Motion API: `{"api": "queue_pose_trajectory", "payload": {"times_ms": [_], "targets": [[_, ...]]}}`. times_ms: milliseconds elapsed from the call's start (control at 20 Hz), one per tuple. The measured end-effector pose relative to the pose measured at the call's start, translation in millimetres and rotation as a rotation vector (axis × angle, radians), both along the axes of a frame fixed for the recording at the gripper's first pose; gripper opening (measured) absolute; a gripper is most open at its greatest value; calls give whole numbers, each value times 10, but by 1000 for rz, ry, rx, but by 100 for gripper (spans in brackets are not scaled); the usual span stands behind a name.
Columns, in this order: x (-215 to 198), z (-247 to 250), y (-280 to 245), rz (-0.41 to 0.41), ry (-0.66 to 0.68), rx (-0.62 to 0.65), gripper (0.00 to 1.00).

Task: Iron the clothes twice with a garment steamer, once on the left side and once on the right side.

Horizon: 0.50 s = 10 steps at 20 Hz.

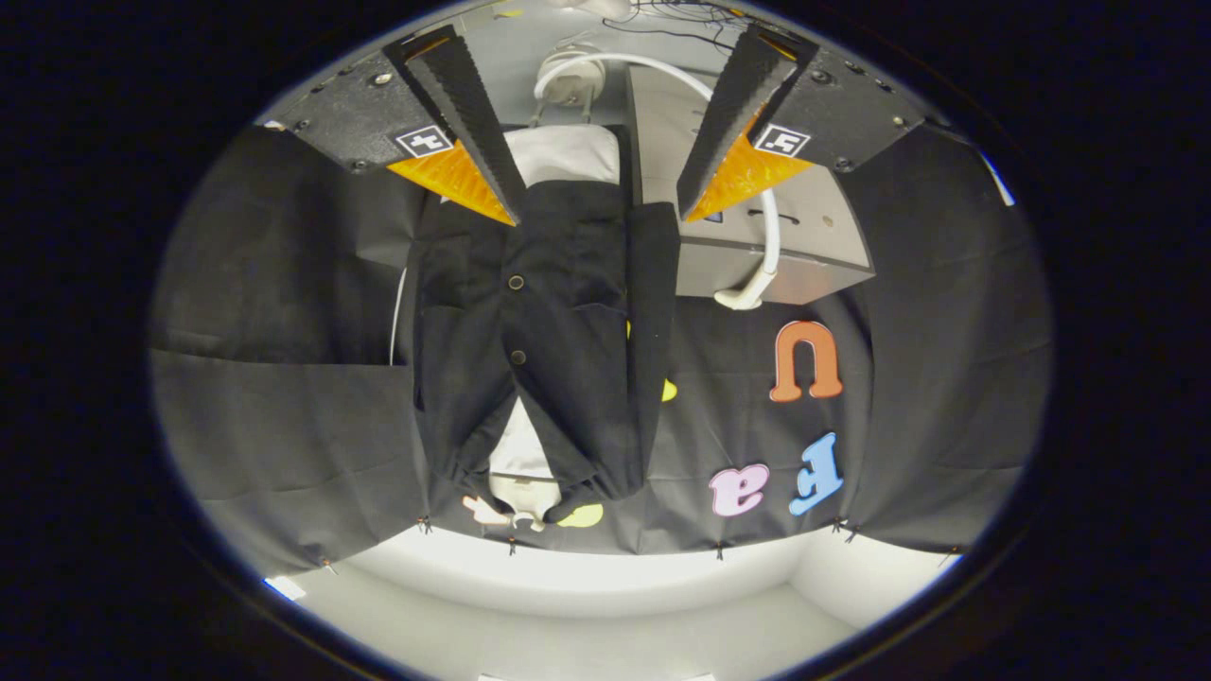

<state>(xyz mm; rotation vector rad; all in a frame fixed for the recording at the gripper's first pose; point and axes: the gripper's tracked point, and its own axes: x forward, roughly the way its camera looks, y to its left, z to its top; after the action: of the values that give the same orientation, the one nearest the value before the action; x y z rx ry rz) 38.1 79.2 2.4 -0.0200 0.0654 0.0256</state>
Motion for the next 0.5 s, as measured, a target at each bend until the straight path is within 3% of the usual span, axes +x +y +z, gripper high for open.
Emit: {"api": "queue_pose_trajectory", "payload": {"times_ms": [500], "targets": [[347,138,460,78,-6,0,100]]}}
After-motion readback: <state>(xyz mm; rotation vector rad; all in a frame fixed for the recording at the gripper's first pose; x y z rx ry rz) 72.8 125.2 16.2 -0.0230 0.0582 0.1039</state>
